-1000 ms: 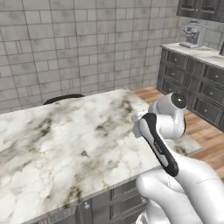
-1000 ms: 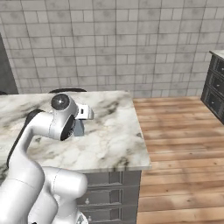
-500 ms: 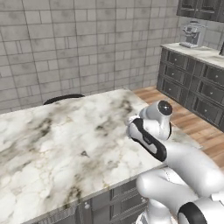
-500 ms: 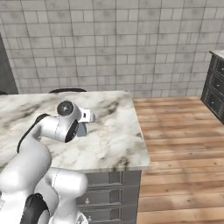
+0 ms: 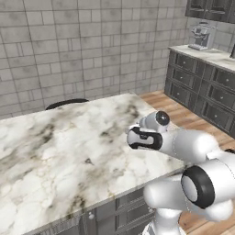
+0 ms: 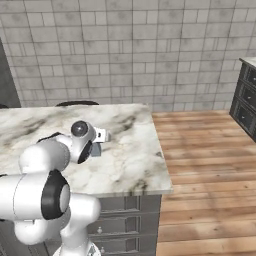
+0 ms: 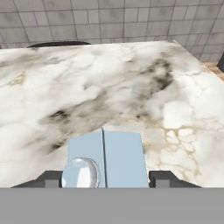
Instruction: Move the drinks to the dining counter.
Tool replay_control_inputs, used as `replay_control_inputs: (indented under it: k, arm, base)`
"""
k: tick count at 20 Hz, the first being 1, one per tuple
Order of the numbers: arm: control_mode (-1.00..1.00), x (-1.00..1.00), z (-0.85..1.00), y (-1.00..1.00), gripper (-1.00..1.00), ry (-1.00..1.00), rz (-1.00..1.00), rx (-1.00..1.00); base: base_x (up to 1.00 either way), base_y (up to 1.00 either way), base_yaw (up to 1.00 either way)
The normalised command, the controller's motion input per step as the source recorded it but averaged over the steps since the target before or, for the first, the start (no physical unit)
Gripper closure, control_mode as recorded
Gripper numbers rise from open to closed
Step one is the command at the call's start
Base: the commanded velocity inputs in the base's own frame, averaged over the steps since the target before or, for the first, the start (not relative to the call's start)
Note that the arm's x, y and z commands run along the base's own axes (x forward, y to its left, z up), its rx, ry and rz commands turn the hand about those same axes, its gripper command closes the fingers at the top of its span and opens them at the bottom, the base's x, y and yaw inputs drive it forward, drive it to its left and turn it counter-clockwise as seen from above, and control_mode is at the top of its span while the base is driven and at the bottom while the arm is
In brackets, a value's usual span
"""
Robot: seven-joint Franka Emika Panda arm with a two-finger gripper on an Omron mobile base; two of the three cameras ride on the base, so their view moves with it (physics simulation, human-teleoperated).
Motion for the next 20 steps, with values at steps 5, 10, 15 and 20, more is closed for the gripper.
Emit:
replay_control_inputs:
  k: [5, 10, 15, 20]
  arm:
    - [-1.00, 0.48, -0.36, 0.07, 1.00, 0.01, 0.00, 0.00]
    - [-1.00, 0.43, -0.32, 0.04, -1.00, 0.02, 0.00, 0.00]
    - [-1.00, 0.12, -0.21, 0.01, -1.00, 0.00, 0.00, 0.00]
    - [-1.00, -0.29, 0.00, 0.14, -1.00, -0.04, 0.00, 0.00]
  base:
    - [0.00, 0.00, 0.00]
    - [0.00, 0.00, 0.00]
    - [0.00, 0.00, 0.00]
    - [0.00, 0.00, 0.00]
